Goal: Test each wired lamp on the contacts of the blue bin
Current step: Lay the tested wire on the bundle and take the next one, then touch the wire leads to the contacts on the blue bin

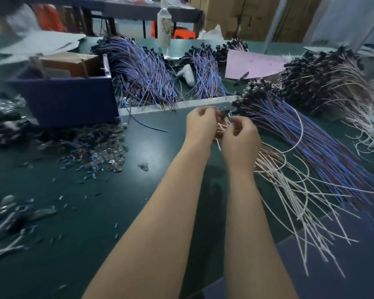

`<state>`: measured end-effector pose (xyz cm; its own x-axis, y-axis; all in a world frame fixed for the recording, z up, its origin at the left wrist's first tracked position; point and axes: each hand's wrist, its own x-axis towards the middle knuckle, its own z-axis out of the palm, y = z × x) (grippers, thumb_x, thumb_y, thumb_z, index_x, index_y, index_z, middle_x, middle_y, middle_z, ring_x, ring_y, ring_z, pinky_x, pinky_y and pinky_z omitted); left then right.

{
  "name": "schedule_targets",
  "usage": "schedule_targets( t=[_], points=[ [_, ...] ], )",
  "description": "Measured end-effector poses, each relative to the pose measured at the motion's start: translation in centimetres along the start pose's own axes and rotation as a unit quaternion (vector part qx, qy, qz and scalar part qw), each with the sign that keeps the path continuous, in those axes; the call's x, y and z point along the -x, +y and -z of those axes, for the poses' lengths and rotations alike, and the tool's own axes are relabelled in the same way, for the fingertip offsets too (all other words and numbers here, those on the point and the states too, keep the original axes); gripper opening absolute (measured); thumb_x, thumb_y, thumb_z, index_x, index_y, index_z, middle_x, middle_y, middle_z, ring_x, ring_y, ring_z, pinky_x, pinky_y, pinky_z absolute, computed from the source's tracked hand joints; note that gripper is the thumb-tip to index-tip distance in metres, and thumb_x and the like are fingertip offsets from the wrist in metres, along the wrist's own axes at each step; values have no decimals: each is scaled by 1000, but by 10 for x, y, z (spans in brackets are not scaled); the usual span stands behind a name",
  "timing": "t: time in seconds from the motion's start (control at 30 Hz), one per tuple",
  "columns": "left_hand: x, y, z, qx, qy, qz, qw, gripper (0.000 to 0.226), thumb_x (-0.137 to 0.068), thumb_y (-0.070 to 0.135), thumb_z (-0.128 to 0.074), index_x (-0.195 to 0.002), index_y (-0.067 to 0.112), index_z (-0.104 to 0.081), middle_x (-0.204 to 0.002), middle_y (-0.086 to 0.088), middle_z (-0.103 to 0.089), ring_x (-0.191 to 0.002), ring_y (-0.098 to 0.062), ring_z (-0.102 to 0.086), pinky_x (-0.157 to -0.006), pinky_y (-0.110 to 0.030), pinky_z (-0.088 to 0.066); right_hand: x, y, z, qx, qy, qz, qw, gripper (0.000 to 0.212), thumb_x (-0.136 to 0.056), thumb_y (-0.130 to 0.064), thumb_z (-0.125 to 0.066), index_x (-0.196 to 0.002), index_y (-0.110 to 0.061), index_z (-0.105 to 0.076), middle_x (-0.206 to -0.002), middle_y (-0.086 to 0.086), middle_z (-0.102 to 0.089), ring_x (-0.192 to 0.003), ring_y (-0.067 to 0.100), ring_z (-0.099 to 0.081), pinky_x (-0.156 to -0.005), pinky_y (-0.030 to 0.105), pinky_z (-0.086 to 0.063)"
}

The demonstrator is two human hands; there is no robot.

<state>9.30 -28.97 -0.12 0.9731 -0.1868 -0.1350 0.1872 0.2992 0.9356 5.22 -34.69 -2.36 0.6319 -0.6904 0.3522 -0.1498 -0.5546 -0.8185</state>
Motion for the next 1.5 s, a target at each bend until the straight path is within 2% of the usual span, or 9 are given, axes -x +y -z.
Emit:
schedule_targets(
  t=[0.27,0.5,0.63,0.73,0.87,1.0,1.17,1.37,1.5],
  points=[
    [24,66,148,3,273,-163,948,14,-93,6,-44,-101,11,-55,-97,-4,-57,-80,-12,-51,-73,-24,-42,87,-95,-97,-75,-337,84,935,14,-89,-16,-58,-96,-12,-69,-92,4,-71,-84,17,-62,-69,22,-42],
    [55,100,265,72,438,-195,875,15,-94,2,-39,-94,13,-50,-82,2,-48,-65,-7,-43,-58,-13,-37,171,-161,-171,-76,-475,211,851,23,-91,-14,-54,-109,-14,-68,-107,7,-70,-85,15,-55,-64,24,-40],
    [65,112,306,86,503,-195,838,13,-94,5,-40,-102,9,-49,-99,-5,-47,-71,-8,-43,-53,-9,-38,205,-193,-208,105,-547,241,795,21,-92,-25,-50,-109,-23,-62,-117,8,-62,-106,30,-49,-79,34,-36],
    [68,117,318,101,516,-201,826,9,-94,4,-40,-98,10,-45,-103,-7,-47,-68,-7,-42,-50,-7,-37,219,-202,-220,73,-522,176,831,14,-91,-18,-49,-91,-16,-63,-100,8,-62,-97,30,-49,-74,32,-32],
    [66,115,321,60,510,-229,827,13,-92,4,-41,-96,16,-46,-99,0,-50,-75,-5,-47,-58,-6,-40,213,-207,-213,-180,-455,16,872,18,-88,-11,-59,-106,-10,-58,-93,5,-62,-87,19,-56,-73,30,-44],
    [59,114,315,-45,451,-188,871,10,-91,9,-43,-89,12,-53,-83,1,-56,-72,-9,-53,-64,-13,-44,178,-215,-186,-372,-497,-126,774,26,-91,0,-56,-116,-1,-52,-84,9,-56,-68,16,-52,-63,27,-47],
    [55,121,269,-168,226,-113,953,39,-99,25,-41,-69,12,-62,-75,-12,-65,-75,-27,-63,-81,-44,-57,131,-192,-134,-477,-496,-101,718,15,-93,7,-47,-96,-1,-59,-75,9,-62,-67,18,-47,-65,25,-48],
    [56,110,217,-299,-19,-83,951,35,-101,35,-40,-92,11,-64,-69,1,-71,-52,-6,-64,-44,-15,-45,83,-149,-87,-553,-324,-80,763,17,-93,5,-48,-91,-9,-59,-71,2,-57,-58,8,-54,-59,19,-51],
    [39,92,199,-375,-19,-139,916,24,-98,21,-48,-87,13,-68,-59,7,-64,-41,-1,-44,-43,-15,-36,62,-122,-87,-568,-152,-137,797,19,-95,2,-48,-85,-12,-55,-72,1,-53,-53,4,-54,-56,16,-49]
  ],
)
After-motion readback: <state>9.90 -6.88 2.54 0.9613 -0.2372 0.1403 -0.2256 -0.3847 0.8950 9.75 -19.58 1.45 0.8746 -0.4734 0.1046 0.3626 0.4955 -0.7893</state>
